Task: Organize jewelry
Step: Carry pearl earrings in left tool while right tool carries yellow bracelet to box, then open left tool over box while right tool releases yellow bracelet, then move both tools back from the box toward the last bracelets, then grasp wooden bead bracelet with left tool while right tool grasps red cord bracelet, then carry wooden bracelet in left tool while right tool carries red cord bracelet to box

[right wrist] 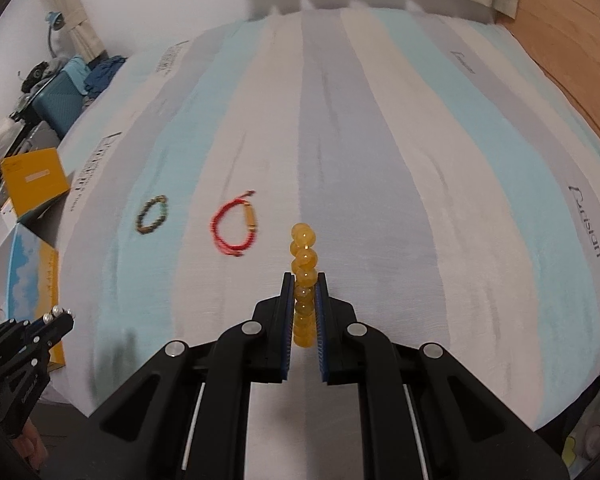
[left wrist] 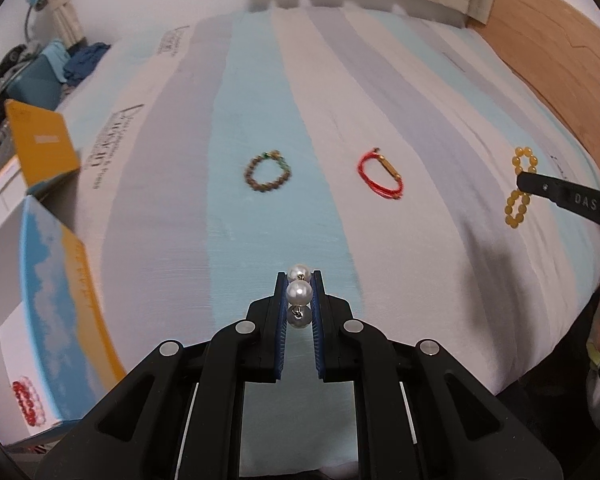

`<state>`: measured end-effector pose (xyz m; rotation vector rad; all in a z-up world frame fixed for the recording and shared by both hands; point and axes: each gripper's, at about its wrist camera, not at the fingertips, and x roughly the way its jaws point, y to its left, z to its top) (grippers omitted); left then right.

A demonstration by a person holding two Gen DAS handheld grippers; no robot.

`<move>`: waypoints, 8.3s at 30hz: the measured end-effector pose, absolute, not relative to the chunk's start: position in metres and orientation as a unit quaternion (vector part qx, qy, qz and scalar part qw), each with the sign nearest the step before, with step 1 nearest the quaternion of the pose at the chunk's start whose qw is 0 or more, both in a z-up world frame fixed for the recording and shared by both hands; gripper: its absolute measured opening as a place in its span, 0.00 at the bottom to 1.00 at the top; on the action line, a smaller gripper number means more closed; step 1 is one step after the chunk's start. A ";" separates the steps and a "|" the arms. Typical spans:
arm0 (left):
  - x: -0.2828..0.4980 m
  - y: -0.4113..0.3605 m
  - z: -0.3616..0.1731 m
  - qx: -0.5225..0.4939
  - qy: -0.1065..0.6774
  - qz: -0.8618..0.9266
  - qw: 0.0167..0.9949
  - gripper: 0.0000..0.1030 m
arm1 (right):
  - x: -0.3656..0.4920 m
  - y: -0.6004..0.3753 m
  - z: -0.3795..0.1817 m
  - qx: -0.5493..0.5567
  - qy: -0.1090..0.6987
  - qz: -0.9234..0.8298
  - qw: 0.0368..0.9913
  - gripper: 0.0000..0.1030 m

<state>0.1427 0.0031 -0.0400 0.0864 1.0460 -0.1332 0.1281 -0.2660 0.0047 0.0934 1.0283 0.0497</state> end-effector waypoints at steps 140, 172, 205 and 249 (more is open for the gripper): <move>0.158 0.155 0.031 -0.033 0.472 0.055 0.879 0.94 | 0.117 -0.043 0.086 -0.042 0.453 0.155 0.877 0.93; 0.346 0.004 -0.154 0.031 0.557 -0.056 0.828 0.93 | 0.273 -0.180 -0.108 -0.009 0.586 0.062 0.808 0.77; 0.318 0.013 -0.127 0.007 0.550 -0.088 0.831 0.06 | 0.250 -0.185 -0.084 0.020 0.576 0.060 0.815 0.06; 0.138 0.148 0.037 -0.011 0.470 0.002 0.882 0.07 | 0.106 -0.049 0.055 -0.010 0.480 0.152 0.864 0.06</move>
